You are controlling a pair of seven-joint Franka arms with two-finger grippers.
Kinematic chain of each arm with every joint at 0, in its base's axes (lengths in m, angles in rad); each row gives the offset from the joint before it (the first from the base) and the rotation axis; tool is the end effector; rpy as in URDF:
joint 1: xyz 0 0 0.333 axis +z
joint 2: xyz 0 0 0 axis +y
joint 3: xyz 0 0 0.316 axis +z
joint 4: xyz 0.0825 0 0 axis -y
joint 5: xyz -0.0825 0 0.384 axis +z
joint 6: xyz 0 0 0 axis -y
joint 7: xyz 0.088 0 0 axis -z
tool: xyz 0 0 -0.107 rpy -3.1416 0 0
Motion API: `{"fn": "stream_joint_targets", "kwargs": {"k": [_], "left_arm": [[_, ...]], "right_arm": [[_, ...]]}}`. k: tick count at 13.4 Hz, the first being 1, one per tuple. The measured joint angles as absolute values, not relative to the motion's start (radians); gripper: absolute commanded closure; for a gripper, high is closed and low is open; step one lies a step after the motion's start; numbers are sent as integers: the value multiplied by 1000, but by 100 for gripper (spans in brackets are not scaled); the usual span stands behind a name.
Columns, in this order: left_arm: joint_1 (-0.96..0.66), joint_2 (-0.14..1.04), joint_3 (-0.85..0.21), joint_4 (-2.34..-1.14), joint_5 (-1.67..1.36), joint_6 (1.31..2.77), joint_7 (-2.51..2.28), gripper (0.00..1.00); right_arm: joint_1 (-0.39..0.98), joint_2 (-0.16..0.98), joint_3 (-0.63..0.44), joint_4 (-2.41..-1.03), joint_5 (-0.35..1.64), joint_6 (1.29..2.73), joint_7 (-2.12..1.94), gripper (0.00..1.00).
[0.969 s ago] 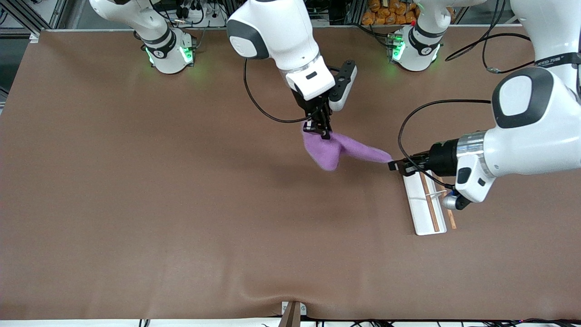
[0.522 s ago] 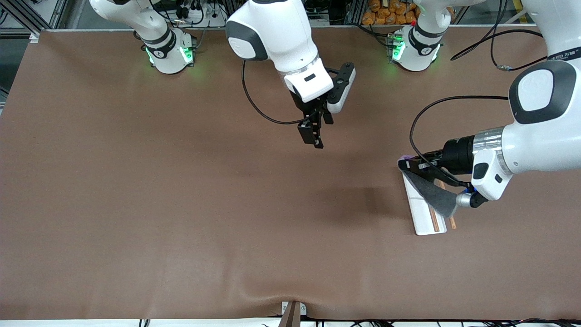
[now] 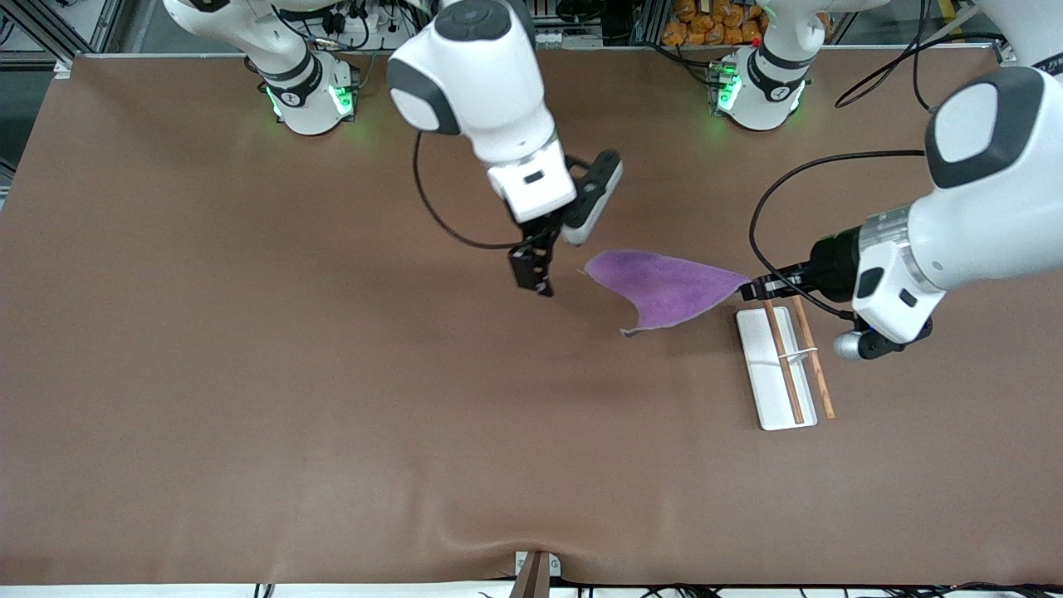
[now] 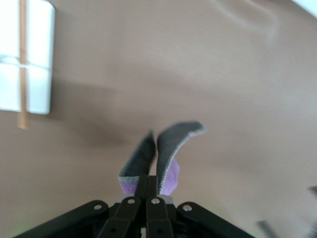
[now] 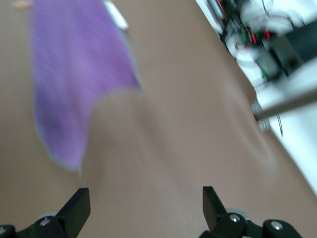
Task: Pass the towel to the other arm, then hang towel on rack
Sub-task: 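Carry the towel over the rack with the left gripper while the right gripper retracts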
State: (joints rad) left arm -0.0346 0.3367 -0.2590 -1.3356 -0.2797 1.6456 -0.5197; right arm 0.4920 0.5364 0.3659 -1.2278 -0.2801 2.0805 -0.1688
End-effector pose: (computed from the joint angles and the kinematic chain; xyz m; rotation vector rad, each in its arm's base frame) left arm 0.6279 -0.1900 0.5501 2.7808 0.3675 -0.2230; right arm 0.5428 0.5011 0.5134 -2.6562 -1.5218 -0.5544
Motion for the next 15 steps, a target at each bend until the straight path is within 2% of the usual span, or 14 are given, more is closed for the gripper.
{"fn": "stream_joint_targets", "kwargs": {"k": [7, 10, 15], "left_arm": [[-82, 350, -250, -1339, -112, 1646, -520, 100], [-81, 371, -247, -1339, -63, 1646, -520, 100], [-71, 393, -238, -1339, 15, 1649, -507, 100]], "right_arm": [[378, 526, 353, -1230, -290, 1892, 258, 0], [314, 511, 349, -1230, -292, 1775, 299, 0], [195, 459, 349, -1237, -290, 1664, 307, 0]]}}
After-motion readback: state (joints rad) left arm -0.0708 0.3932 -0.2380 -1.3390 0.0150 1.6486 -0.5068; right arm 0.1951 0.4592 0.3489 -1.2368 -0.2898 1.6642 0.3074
